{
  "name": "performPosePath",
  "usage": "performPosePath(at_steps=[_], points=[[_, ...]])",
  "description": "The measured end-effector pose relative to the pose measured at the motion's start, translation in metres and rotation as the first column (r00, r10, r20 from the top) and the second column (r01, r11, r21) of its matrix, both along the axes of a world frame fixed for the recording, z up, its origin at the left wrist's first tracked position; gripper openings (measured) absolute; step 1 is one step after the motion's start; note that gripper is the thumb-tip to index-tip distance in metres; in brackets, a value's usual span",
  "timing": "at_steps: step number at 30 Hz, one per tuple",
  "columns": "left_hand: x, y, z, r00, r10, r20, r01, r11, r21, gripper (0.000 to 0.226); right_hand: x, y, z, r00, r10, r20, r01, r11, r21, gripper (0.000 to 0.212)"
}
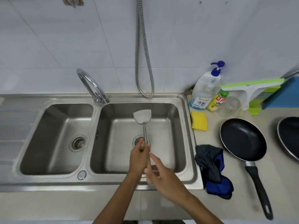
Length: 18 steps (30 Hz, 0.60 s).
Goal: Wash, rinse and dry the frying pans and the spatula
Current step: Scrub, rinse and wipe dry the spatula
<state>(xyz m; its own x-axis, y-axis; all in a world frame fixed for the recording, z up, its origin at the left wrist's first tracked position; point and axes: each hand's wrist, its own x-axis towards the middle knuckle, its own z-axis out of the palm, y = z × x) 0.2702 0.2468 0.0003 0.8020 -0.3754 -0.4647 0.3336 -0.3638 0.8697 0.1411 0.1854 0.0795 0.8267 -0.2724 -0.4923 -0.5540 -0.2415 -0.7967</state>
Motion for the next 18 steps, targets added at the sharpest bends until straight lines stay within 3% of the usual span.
performPosePath(at_steps=[7,11,15,18], points=[[-0.007,0.005,-0.004,0.997,-0.042,0.069,0.040,0.999,0.030,0.051,-0.011,0.007,0.004,0.999,-0.042,-0.009,0.042,0.997,0.060,0.060],[-0.008,0.009,-0.006,0.984,-0.146,0.100,0.145,0.989,0.019,0.060,-0.018,0.013,0.008,0.998,-0.058,-0.002,0.058,0.998,-0.024,0.058],[-0.015,0.002,0.008,0.976,-0.207,0.064,0.210,0.976,-0.058,0.051,-0.030,0.015,0.016,0.991,-0.104,0.079,0.111,0.989,-0.101,0.054],[-0.026,-0.001,0.014,0.971,-0.236,0.042,0.239,0.968,-0.083,0.063,-0.048,0.018,0.014,0.986,-0.137,0.096,0.147,0.984,-0.105,0.057]])
